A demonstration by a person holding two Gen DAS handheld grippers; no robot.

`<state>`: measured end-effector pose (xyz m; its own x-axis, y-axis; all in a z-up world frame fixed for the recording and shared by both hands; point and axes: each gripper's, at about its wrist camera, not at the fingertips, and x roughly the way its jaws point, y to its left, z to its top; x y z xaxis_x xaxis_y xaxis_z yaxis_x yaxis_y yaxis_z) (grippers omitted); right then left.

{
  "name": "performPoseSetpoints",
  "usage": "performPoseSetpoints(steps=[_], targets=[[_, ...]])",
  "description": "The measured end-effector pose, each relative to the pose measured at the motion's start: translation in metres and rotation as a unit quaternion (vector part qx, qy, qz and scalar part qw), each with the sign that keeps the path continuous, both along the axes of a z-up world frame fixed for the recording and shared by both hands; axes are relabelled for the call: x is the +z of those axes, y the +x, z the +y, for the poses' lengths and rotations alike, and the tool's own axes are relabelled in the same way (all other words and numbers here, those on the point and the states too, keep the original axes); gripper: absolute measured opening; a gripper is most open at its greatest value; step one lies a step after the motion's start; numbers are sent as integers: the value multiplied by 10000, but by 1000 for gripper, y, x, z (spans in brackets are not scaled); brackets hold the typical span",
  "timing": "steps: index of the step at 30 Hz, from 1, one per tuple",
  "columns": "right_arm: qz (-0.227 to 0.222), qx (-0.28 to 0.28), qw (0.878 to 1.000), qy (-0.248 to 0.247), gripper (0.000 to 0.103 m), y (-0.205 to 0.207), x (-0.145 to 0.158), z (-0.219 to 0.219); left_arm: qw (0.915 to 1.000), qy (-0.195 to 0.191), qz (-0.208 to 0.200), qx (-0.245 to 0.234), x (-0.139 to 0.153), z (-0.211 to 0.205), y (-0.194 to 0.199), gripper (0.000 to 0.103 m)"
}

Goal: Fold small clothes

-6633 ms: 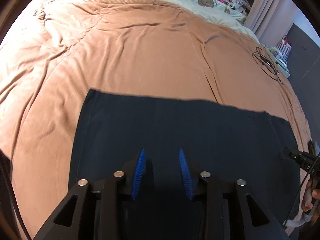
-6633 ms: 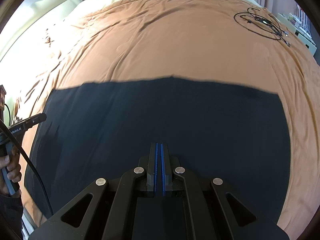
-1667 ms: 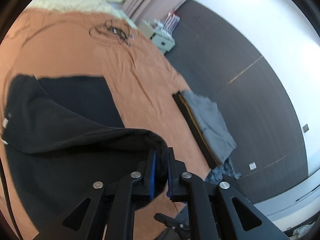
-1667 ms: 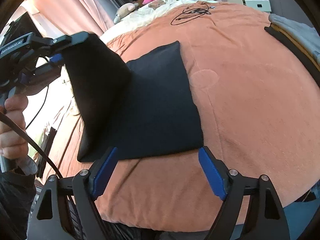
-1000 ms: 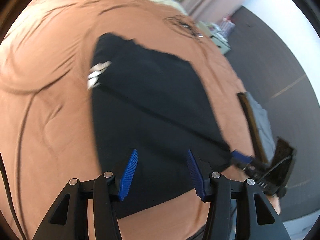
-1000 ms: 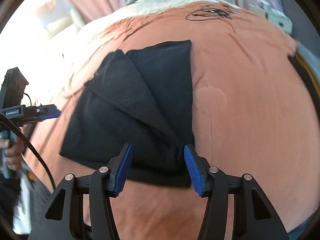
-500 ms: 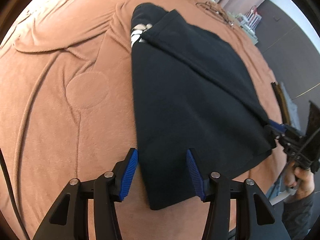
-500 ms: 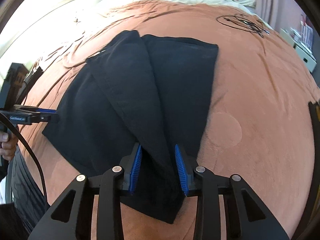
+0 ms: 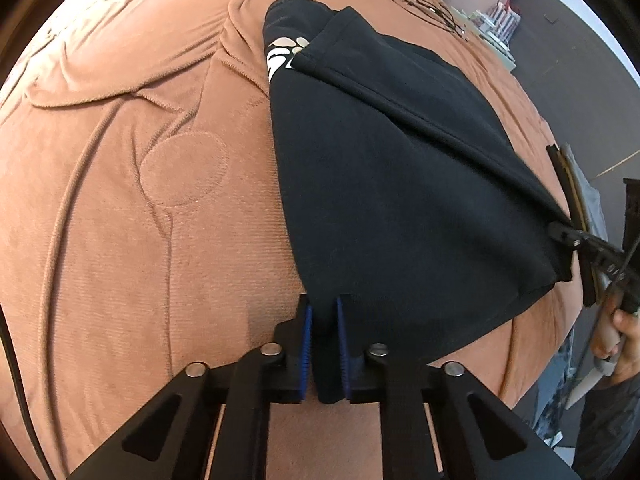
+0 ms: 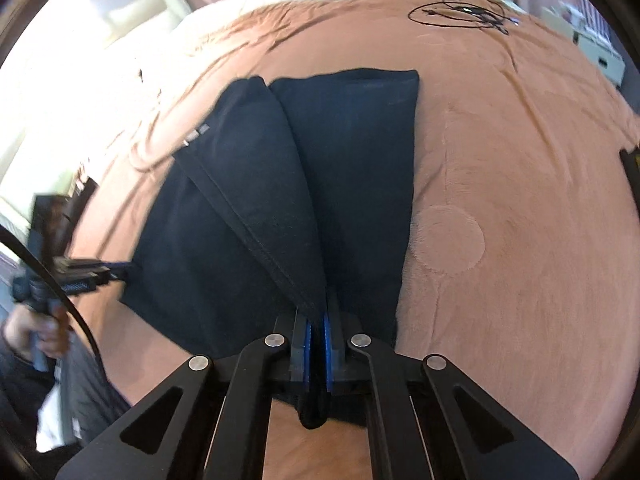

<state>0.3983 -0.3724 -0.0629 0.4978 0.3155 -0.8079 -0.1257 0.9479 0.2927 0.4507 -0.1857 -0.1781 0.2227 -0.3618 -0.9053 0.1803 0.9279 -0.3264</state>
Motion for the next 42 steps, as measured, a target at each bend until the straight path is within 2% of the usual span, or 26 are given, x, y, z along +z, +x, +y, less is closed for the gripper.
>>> performPoseSetpoints(steps=[5, 12, 14, 18, 23, 25, 28, 32, 35, 36, 38, 40, 41, 42], targets=[[94, -71, 9999, 69, 1, -13, 1, -12, 9999, -46, 29, -91, 3, 5, 1, 7], [128, -220, 9991, -335, 1, -11, -30, -16, 9993, -287, 183, -170, 0, 16, 1, 8], [146, -252, 9992, -272, 1, -10, -32, -15, 9988, -403, 258, -142, 1, 20, 0, 9], [195, -309, 9993, -30, 1, -12, -29, -18, 9960, -771, 450, 2, 0, 32, -5, 21], [211, -344, 9992, 39, 1, -12, -22, -19, 9947, -818, 601, -164, -9, 28, -16, 24], [230, -372, 9990, 75, 1, -12, -19, -20, 9950, -825, 531, -203, -11, 28, -19, 22], [209, -402, 9989, 101, 1, -12, -12, -21, 9961, -631, 417, -458, -6, 25, -22, 9], [222, -471, 9986, -9, 1, -14, -13, -20, 9957, -541, 420, -620, 3, 27, -21, 7], [387, -503, 9969, -474, 1, -9, -27, -13, 9956, -452, 451, -693, 0, 26, -21, 7], [421, -558, 9950, -711, 4, -8, -30, -10, 9954, -430, 487, -699, -3, 24, -20, 8], [377, -581, 9939, -861, 10, -9, -28, -6, 9950, -526, 537, -664, -6, 23, -18, 9], [270, -666, 9879, -1374, 38, -9, -20, 1, 9946, -653, 554, -583, -4, 27, -16, 10], [141, -657, 9861, -1518, 59, -10, -14, 5, 9950, -648, 496, -569, -1, 30, -16, 10], [12, -620, 9859, -1551, 66, -11, -8, 10, 9957, -619, 414, -545, 2, 33, -16, 10]])
